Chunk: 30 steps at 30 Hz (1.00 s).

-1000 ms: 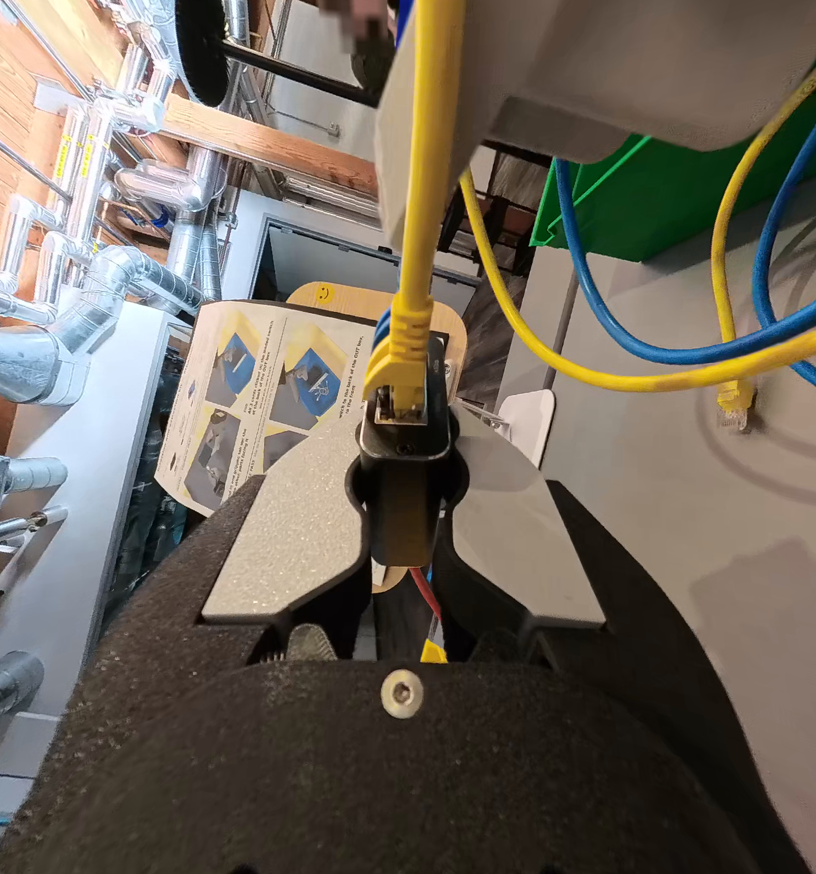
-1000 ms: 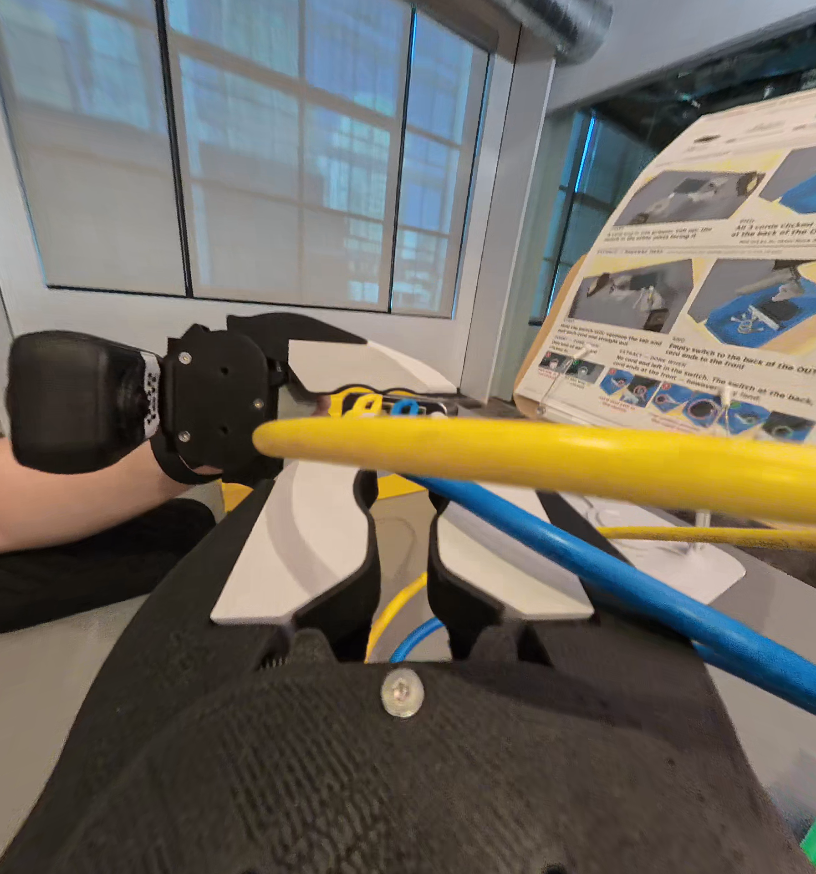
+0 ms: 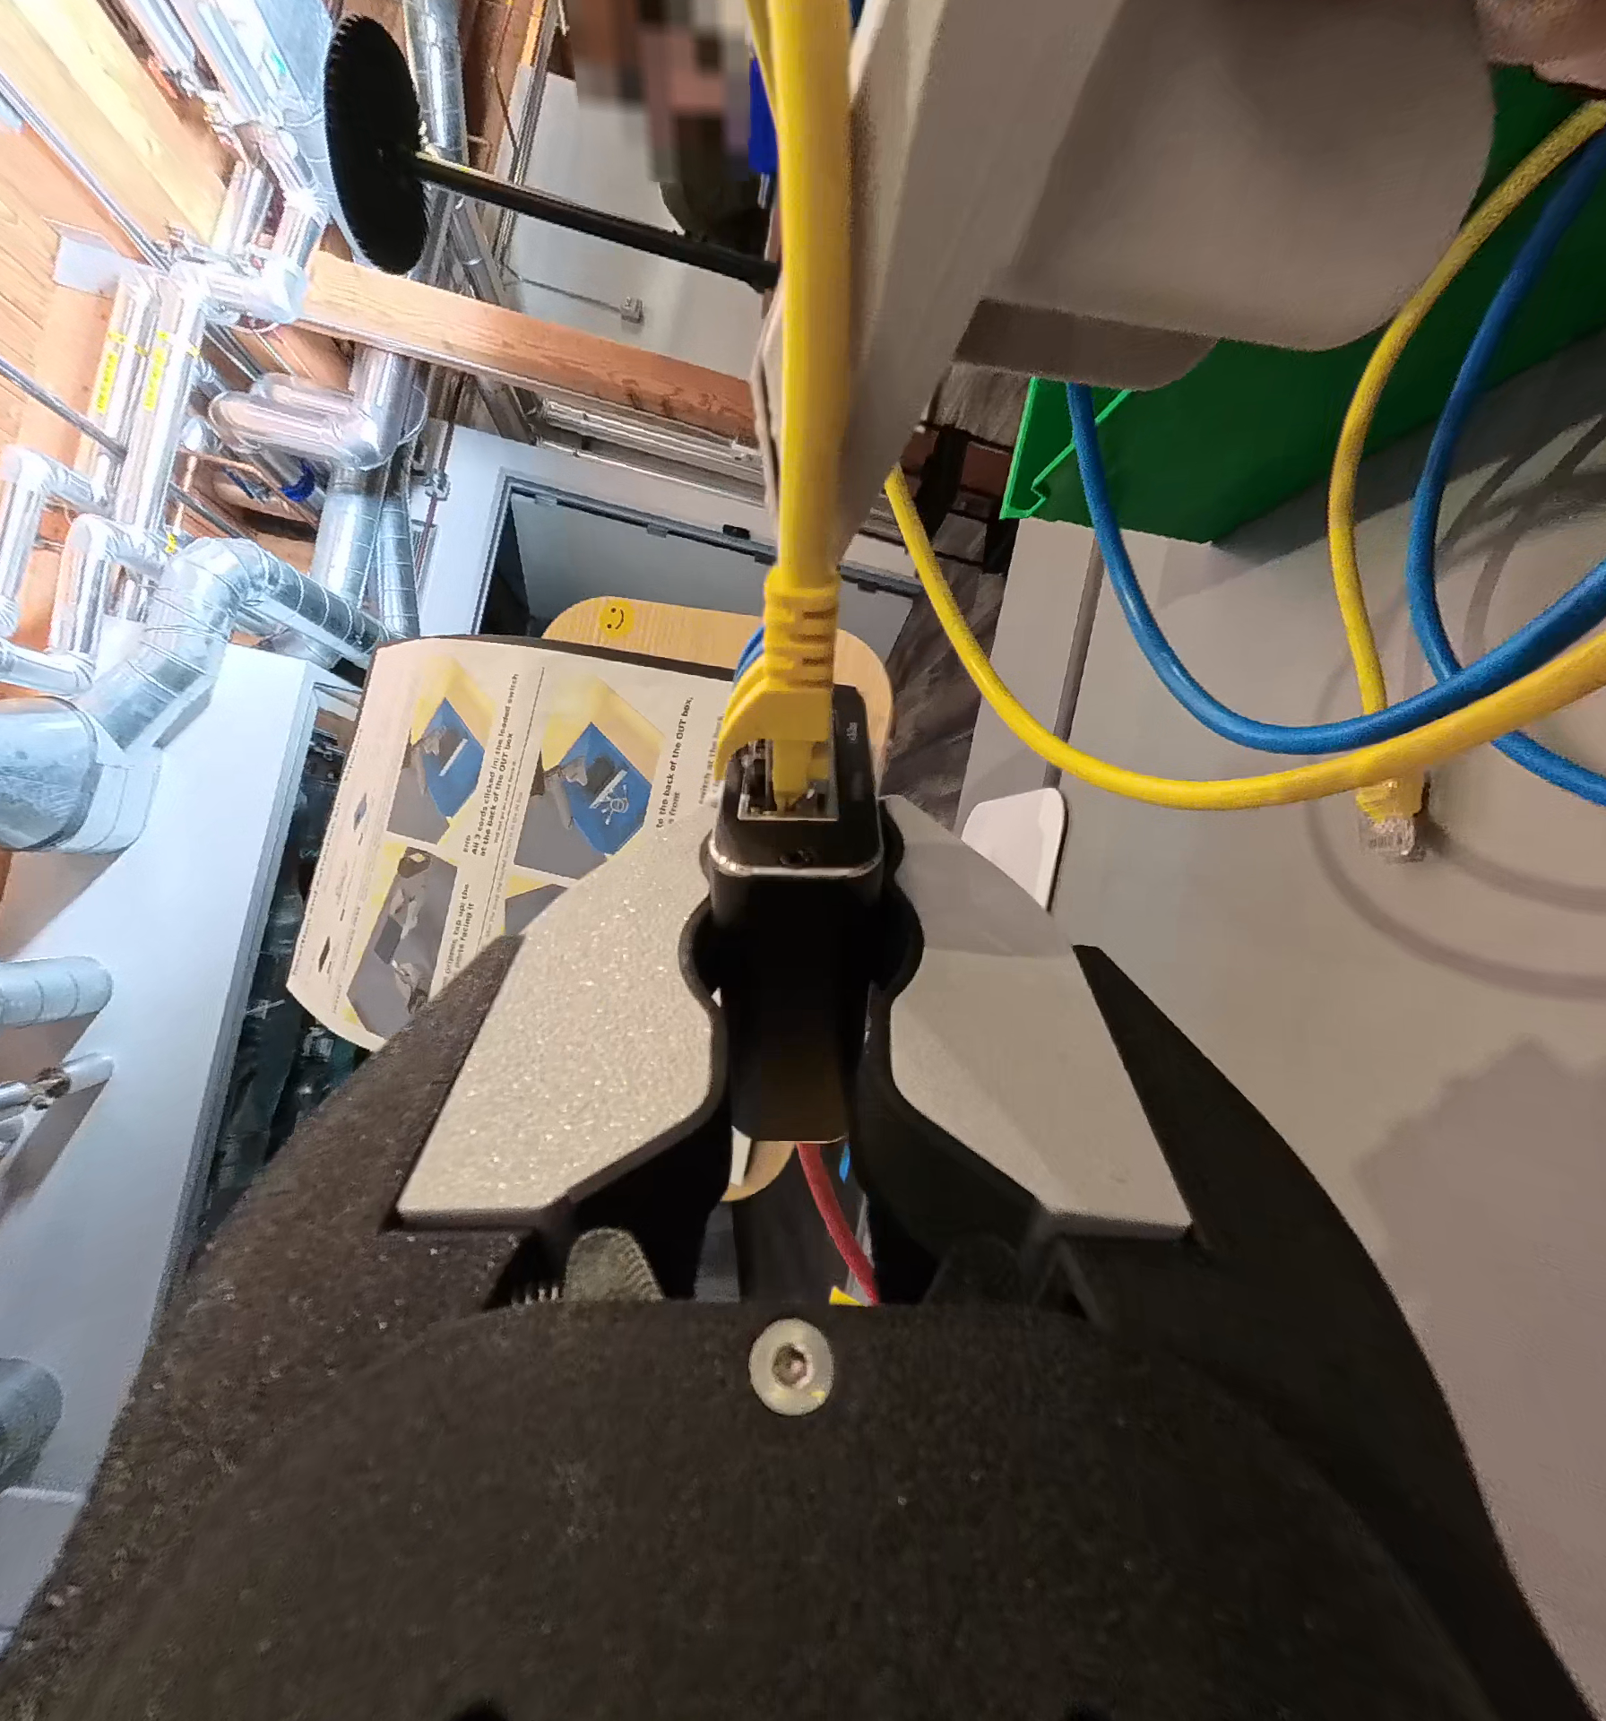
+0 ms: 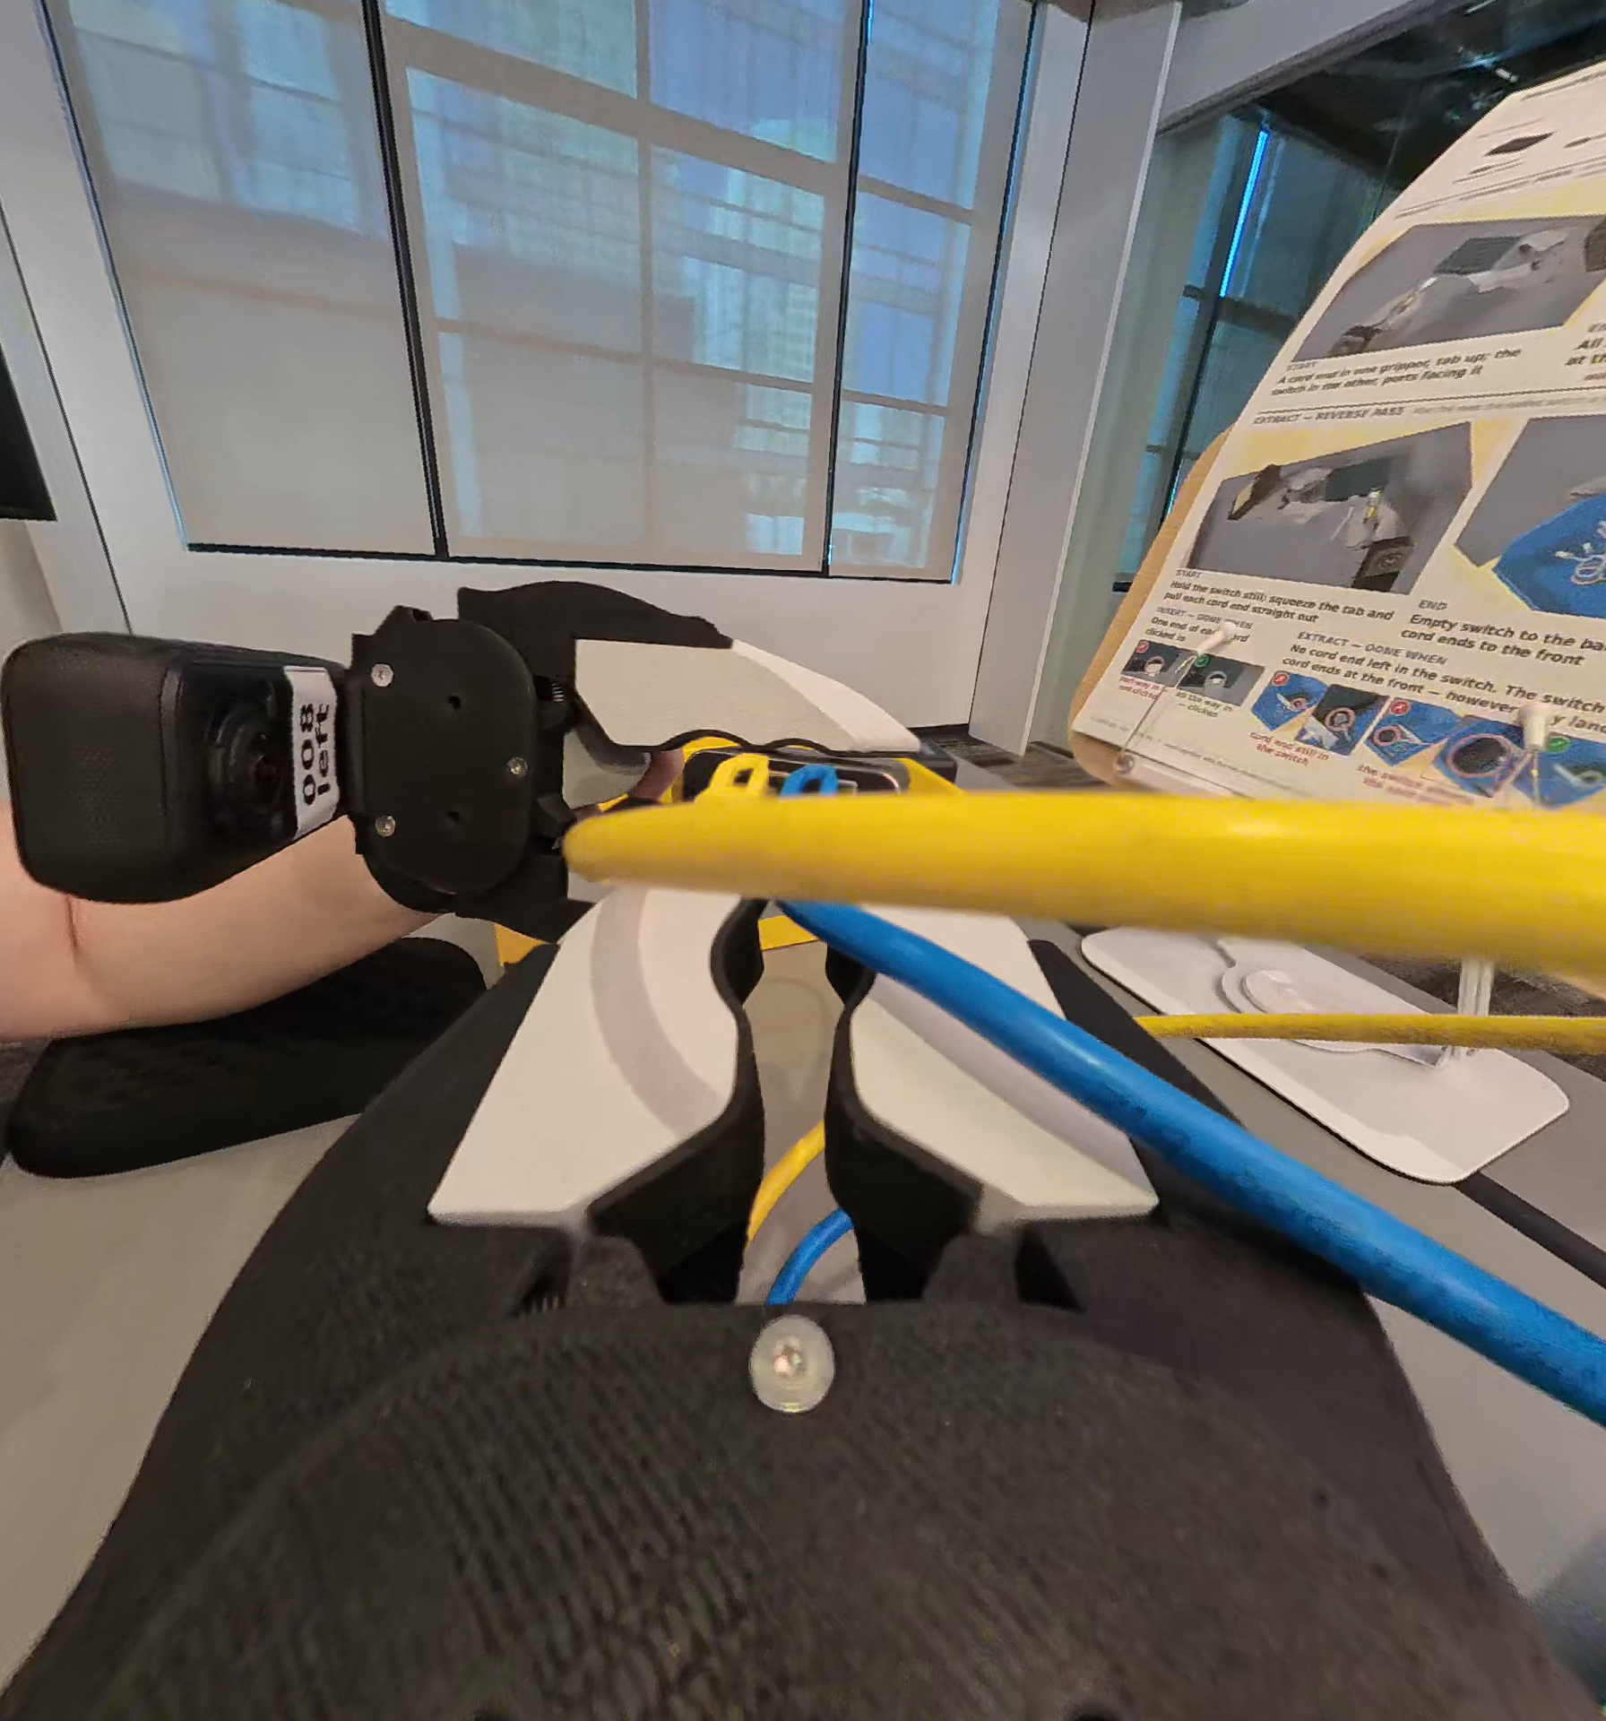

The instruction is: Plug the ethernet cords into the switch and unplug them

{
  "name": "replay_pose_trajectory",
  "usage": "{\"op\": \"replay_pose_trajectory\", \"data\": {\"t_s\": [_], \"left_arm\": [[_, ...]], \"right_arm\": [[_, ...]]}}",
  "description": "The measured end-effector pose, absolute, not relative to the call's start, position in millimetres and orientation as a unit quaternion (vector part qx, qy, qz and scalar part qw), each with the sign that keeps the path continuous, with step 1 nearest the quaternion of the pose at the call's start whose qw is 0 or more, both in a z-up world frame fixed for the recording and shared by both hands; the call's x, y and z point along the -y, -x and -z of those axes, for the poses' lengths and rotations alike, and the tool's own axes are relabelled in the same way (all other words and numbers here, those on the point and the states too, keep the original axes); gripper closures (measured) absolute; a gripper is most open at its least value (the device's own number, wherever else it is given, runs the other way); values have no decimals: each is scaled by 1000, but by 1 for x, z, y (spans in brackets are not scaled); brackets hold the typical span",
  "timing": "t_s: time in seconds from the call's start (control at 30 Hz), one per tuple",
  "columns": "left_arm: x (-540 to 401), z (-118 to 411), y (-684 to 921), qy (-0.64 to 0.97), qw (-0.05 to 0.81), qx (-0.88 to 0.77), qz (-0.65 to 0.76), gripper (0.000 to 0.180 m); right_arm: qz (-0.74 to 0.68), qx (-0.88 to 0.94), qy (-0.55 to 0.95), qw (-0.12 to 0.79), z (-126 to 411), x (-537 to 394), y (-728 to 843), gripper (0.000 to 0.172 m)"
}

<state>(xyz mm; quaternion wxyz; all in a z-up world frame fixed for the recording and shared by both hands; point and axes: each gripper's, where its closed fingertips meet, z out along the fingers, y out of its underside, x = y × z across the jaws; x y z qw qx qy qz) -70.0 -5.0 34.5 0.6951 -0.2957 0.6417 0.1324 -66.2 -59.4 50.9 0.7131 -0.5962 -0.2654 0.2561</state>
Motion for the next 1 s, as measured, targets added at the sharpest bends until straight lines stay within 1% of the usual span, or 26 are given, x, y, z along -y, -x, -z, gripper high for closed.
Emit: {"op": "replay_pose_trajectory", "data": {"t_s": [0.2, 0.43, 0.5, 0.57, 0.63, 0.73, 0.8, 0.87, 0.9, 0.93, 0.97, 1.0], "left_arm": [[6, -27, 69, 293, 690, -652, -112, 155], [8, -31, 67, 288, 694, -651, -111, 154], [3, -34, 69, 300, 683, -656, -110, 154], [-6, -36, 75, 309, 677, -654, -136, 154], [-19, -37, 84, 328, 663, -654, -156, 154], [-35, -36, 98, 362, 644, -654, -161, 154], [-43, -35, 103, 379, 634, -653, -167, 154], [-46, -33, 106, 380, 626, -655, -187, 154], [-47, -33, 106, 377, 623, -656, -196, 154], [-45, -31, 105, 375, 620, -660, -197, 154], [-44, -27, 103, 376, 613, -667, -194, 154], [-43, -23, 102, 380, 603, -674, -194, 154]], "right_arm": [[-241, 275, 611, 702, -46, 58, 68, 162], [-256, 252, 605, 711, -51, 55, 65, 162], [-252, 246, 606, 713, -53, 53, 67, 162], [-226, 261, 615, 709, -47, 52, 68, 155], [-179, 277, 615, 716, -45, 52, 67, 154], [-100, 333, 616, 707, -37, 56, 74, 163], [-32, 375, 590, 715, -39, 63, 86, 165], [49, 392, 550, 736, -50, 66, 95, 160], [92, 395, 533, 742, -55, 64, 96, 152], [124, 408, 526, 736, -57, 60, 98, 144], [142, 419, 537, 718, -55, 53, 98, 141], [154, 423, 551, 702, -53, 46, 95, 133]]}}
